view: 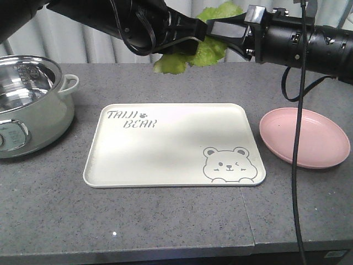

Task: Transfer vegetables to tray and serve
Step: 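Open the left gripper, leaving the leaf held by the right gripper, then lower the leaf onto the pink plate and open the right gripper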

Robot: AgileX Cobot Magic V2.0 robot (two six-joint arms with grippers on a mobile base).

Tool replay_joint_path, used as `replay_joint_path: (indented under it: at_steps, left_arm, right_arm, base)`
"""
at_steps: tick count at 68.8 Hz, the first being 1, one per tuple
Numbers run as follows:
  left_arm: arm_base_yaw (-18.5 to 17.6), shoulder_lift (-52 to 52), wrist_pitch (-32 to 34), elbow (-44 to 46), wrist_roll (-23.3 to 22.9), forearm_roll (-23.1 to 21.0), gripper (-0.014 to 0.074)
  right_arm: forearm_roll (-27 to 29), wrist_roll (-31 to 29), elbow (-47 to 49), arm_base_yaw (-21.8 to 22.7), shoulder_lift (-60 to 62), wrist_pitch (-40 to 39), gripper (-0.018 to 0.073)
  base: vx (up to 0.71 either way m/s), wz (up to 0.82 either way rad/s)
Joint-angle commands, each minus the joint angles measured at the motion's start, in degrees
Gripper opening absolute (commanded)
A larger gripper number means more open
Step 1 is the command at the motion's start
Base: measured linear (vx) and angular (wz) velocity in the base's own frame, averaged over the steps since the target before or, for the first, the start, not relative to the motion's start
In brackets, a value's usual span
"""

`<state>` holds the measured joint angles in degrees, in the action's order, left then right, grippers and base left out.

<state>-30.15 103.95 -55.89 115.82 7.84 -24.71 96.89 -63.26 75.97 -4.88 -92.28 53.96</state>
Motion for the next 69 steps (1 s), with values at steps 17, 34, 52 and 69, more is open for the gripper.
replay_joint_path:
  at_steps: [17, 34, 52, 69]
  left_arm:
    - [-0.4, -2.9, 3.6, 1.6, 0.0, -5.3, 0.0264]
    - [-0.4, -3.8, 2.6, 1.7, 0.0, -6.6, 0.0576]
    - [-0.4, -7.4, 0.5, 1.7, 0.0, -1.0, 0.0576]
    - [-0.4, -9.6, -5.6, 1.7, -0.2, 13.1, 0.0501]
  right_arm:
    - [6.9, -0.9, 1.9, 0.4, 2.2, 1.1, -0.001]
    - [5.3, -1.8, 1.9, 0.4, 2.2, 0.7, -0.0008]
    - [4.3, -0.7, 1.9, 10.4, 3.9, 2.3, -0.0006]
    - [-7.7, 6.4, 1.9, 25.4, 4.0, 6.6, -0.0006]
  base:
    - [0.0, 0.0]
    - [0.0, 0.0]
    - [0.0, 0.0]
    - [0.0, 0.0]
